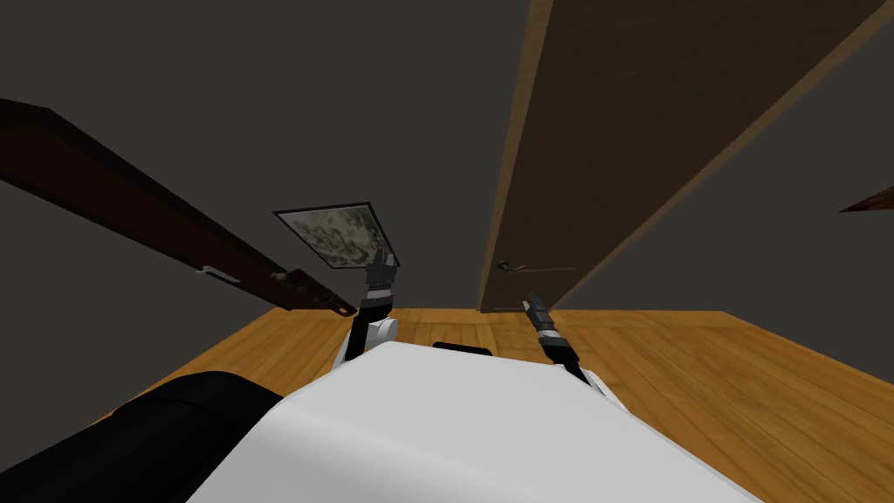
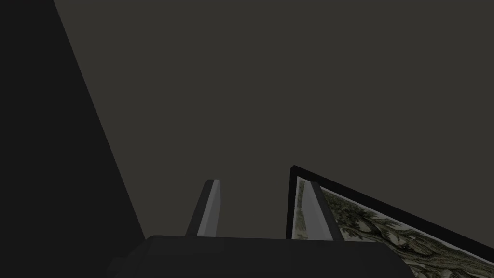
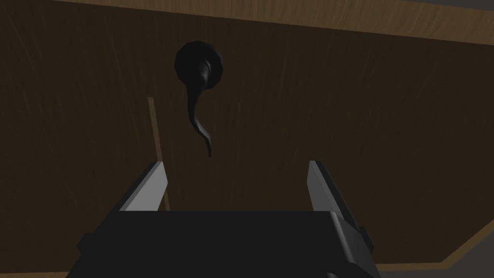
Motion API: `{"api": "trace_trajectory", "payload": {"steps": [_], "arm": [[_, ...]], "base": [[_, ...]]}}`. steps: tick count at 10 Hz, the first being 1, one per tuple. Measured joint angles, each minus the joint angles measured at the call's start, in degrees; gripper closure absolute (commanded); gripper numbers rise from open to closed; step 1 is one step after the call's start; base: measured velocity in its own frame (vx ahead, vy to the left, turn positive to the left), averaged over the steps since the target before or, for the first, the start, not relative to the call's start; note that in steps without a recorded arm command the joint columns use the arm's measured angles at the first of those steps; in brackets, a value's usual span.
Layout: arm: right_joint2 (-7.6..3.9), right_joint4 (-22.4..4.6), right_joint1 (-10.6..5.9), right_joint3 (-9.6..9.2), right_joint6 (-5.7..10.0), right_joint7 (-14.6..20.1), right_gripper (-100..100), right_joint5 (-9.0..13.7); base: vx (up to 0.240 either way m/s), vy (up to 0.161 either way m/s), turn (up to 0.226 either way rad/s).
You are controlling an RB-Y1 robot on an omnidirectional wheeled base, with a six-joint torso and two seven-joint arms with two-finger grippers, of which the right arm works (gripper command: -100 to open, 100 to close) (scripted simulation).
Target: Pull the door open
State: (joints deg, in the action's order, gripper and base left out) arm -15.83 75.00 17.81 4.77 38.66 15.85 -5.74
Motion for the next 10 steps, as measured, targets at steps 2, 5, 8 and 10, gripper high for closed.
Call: {"api": "trace_trajectory", "payload": {"steps": [2, 5, 8, 10], "arm": [[-0.69, -2.1, -0.43, 0.33, 0.62, 0.8, -100, -0.2], [-1.41, -5.7, -1.32, 0.8, 1.48, 1.9, -100, -0.7], [-2.37, -9.6, -2.06, 1.32, 2.75, 3.2, -100, -1.1], [-2.76, -10.9, -2.33, 1.53, 3.06, 3.8, -100, -1.3]], "base": [[0.112, -0.06, 0.109], [0.118, -0.06, 0.101], [0.146, -0.077, 0.113], [0.09, -0.03, 0.109]]}}
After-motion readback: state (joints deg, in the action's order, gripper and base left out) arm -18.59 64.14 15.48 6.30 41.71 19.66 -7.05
